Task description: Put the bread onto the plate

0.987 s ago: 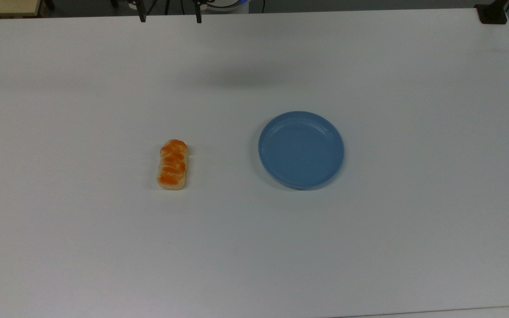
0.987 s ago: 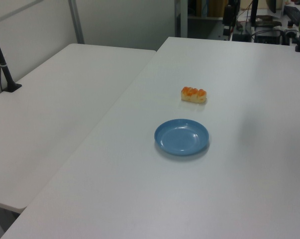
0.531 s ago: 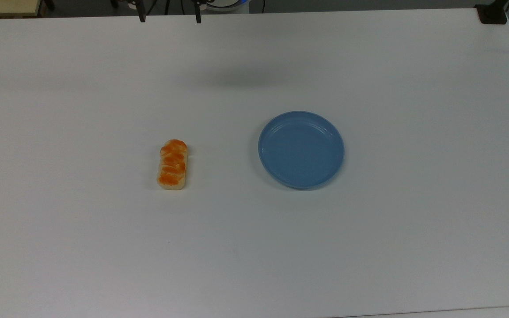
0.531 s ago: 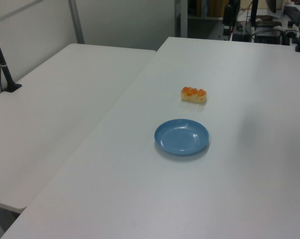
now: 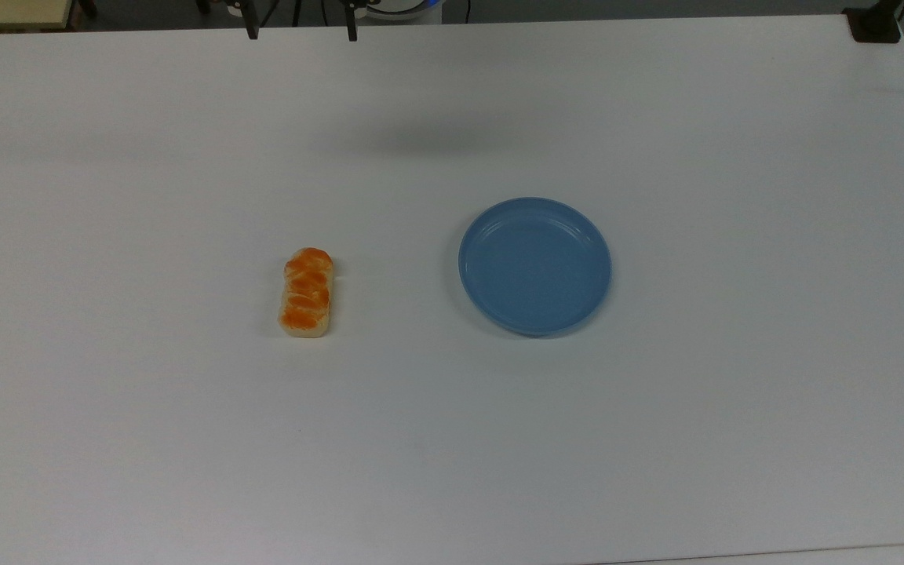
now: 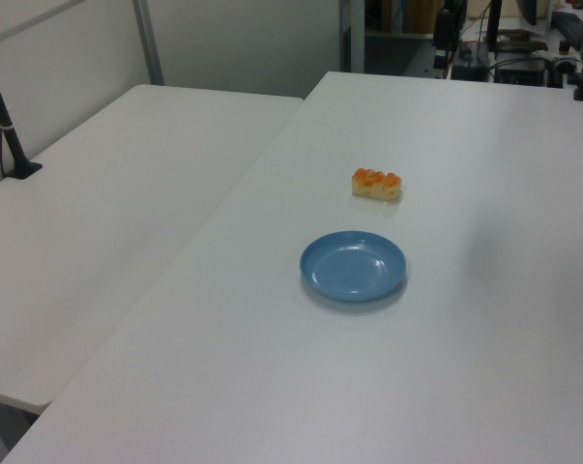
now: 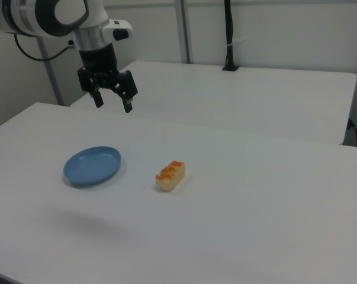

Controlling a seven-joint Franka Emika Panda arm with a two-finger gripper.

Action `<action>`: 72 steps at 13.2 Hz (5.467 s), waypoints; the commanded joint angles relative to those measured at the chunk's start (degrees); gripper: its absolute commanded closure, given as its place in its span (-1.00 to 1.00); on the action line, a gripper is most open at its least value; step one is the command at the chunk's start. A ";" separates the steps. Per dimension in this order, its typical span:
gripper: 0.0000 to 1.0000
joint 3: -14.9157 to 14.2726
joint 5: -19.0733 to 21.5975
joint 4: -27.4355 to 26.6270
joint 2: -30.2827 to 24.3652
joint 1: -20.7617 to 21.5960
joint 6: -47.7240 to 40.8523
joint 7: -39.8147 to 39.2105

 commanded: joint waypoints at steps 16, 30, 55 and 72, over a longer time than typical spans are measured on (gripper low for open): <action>-1.00 -0.88 0.04 -10.32 13.61 0.35 28.54 5.39; -0.21 -1.24 -9.63 -9.79 27.17 -0.09 41.65 15.08; 0.20 7.11 -10.07 -3.99 25.93 16.61 29.51 50.24; -1.00 8.43 -8.67 -1.54 18.04 12.58 17.96 48.05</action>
